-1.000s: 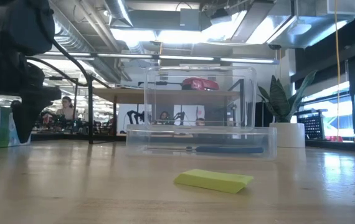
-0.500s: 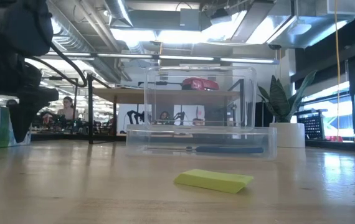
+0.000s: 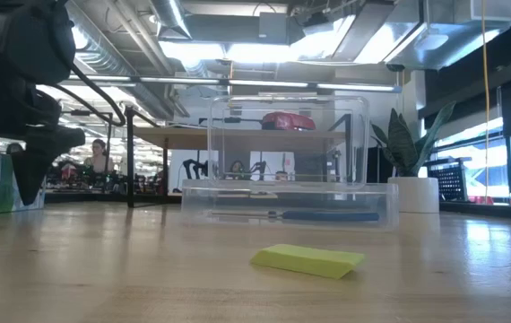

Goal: Pack school essentials
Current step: Put the yellow crayon box into the transparent supply box

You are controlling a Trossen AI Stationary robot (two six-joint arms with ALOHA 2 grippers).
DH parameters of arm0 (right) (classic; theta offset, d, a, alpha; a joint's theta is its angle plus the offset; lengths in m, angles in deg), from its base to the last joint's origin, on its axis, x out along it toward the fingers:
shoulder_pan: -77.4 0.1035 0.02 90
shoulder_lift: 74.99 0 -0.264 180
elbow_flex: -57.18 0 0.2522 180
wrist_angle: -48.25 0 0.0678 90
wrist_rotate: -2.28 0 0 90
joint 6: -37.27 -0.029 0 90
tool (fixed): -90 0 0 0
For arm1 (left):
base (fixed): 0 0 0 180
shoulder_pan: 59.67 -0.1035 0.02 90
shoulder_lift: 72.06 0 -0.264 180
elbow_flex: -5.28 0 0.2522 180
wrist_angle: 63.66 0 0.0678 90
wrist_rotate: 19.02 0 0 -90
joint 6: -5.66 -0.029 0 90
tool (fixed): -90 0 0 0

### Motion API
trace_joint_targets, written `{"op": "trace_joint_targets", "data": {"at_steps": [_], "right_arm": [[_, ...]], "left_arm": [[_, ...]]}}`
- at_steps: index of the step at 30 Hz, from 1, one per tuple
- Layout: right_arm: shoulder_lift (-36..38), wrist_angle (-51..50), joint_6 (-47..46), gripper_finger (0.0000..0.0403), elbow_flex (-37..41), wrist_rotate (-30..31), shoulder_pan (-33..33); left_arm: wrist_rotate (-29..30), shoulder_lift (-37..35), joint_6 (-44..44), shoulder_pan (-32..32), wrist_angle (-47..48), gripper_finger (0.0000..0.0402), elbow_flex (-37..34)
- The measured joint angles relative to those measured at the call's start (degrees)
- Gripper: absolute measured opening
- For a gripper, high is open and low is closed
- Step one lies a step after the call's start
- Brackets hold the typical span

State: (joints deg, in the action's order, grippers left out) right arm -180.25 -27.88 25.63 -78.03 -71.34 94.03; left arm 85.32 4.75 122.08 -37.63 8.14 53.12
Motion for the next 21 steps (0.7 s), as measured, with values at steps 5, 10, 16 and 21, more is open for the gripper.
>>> {"op": "trace_joint_targets", "data": {"at_steps": [5,10,16,21], "right_arm": [[0.00,0.00,0.00,0.0069,0.00,0.00,0.00],[0.00,0.00,0.00,0.0069,0.00,0.00,0.00],[0.00,0.00,0.04,0.0069,0.00,0.00,0.00],[0.00,0.00,0.04,0.0069,0.00,0.00,0.01]], "left_arm": [[0.06,0.00,0.00,0.00,-0.08,0.0301,0.00],[0.10,0.00,0.02,0.00,-0.21,0.0245,-0.02],[1.22,0.00,0.00,0.00,-1.17,0.0184,-0.02],[1.71,0.00,-2.13,0.00,-2.08,0.0159,-0.02]]}}
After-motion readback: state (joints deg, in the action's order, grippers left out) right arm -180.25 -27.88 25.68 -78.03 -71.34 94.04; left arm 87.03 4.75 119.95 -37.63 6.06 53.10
